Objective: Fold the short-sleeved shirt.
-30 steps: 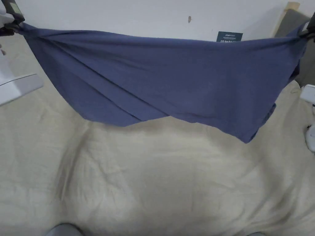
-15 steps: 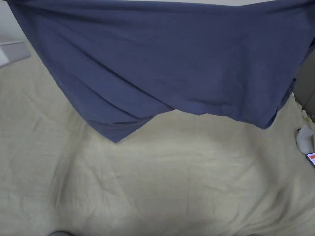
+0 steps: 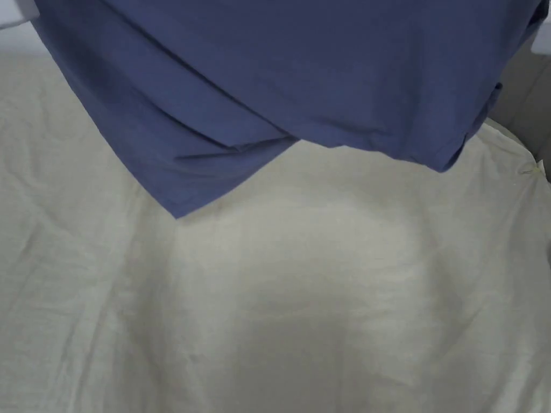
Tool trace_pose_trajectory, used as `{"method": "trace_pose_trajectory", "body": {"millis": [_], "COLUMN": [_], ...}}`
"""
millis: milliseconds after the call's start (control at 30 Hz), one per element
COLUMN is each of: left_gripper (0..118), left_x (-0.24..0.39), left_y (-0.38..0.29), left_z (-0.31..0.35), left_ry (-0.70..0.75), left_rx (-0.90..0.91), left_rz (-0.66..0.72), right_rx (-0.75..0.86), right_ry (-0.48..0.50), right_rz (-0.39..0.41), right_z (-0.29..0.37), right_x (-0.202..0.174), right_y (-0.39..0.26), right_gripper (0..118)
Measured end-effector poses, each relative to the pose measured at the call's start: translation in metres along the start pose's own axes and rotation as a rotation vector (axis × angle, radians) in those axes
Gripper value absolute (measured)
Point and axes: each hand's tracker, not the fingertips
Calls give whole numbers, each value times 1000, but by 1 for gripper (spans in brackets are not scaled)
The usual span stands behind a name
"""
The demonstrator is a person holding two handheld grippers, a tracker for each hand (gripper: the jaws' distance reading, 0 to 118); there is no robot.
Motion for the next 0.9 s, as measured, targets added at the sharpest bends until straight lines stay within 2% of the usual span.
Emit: {"method": "trace_pose_trajectory", "body": {"millis": [100, 267, 433, 533, 767, 900], "left_gripper": [0, 0, 0, 0, 0, 0], "left_x": [13, 30, 35, 30, -9, -47], "left_y": [-4, -44, -128, -186, -300, -345], "left_z": [-26, -72, -111, -123, -110, -81], "left_ry": [9, 25, 27, 34, 74, 88], "left_rx": [24, -3, -135, -229, -416, -524], "left_rz": [15, -61, -116, -138, -157, -99], "right_rx": [20, -11, -140, -232, -403, -473], "right_ry": [-12, -44, -60, -77, -61, -26], "right_rz": [-20, -34, 52, 54, 102, 63], "right_z": [-41, -104, -155, -177, -182, -158], "right_x": [-10, -21, -28, -27, -19, -8], "right_y": [-9, -49, -122, -170, -270, -311], "right_gripper": [3, 3, 3, 3, 3, 3]}}
